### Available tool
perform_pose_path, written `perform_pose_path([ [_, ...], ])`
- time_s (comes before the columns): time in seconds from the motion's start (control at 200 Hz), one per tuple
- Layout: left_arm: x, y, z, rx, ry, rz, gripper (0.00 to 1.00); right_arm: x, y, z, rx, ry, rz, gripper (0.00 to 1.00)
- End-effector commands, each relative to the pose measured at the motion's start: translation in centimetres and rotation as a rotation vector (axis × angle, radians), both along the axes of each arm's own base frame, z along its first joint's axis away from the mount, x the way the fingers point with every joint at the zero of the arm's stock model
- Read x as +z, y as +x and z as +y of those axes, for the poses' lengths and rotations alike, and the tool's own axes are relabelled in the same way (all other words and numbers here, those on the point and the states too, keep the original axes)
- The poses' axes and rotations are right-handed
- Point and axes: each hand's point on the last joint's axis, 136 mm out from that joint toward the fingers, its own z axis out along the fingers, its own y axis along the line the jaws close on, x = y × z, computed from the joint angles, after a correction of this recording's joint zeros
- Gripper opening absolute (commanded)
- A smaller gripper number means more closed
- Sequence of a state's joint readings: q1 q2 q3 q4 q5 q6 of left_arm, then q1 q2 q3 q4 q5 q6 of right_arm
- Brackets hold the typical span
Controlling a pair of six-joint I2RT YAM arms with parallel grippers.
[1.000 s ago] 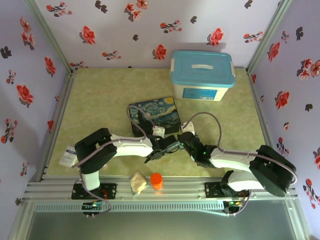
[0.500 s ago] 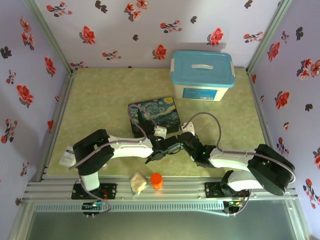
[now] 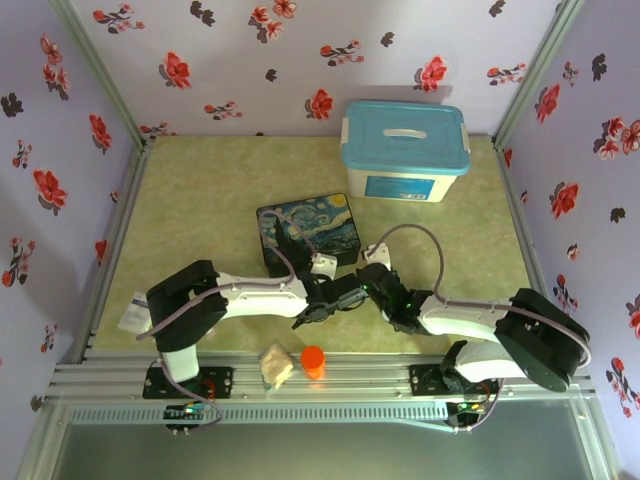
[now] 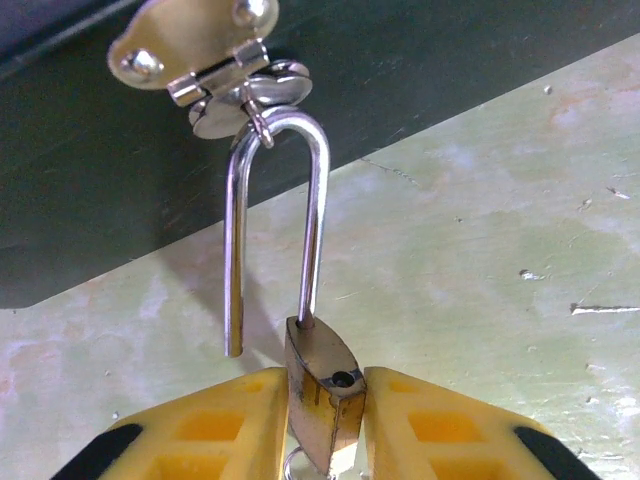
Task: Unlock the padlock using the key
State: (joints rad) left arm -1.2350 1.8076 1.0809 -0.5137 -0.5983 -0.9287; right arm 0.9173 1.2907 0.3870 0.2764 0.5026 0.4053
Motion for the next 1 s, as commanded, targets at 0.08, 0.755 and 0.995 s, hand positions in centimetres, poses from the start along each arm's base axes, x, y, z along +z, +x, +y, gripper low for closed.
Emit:
perform_pose_path([
  [0.08,0.6,-0.1,-0.6,0.000,-0.003,0.000,0.27,-0.2,0.0,-0.7,-0.039,0.003,-0.010,0.24],
  [0.755,12.6,1.1,4.6,-0.007,-0.612,-0.170,1.00,2.6,-3.2,6.4,0.260,0.514,0.228,0.67],
  [0.995,10.8,1.7,9.7,0.112,-0.663,-0.159,1.00,0.1,-3.4,11.0,0.350,0.439,0.334,0.60],
])
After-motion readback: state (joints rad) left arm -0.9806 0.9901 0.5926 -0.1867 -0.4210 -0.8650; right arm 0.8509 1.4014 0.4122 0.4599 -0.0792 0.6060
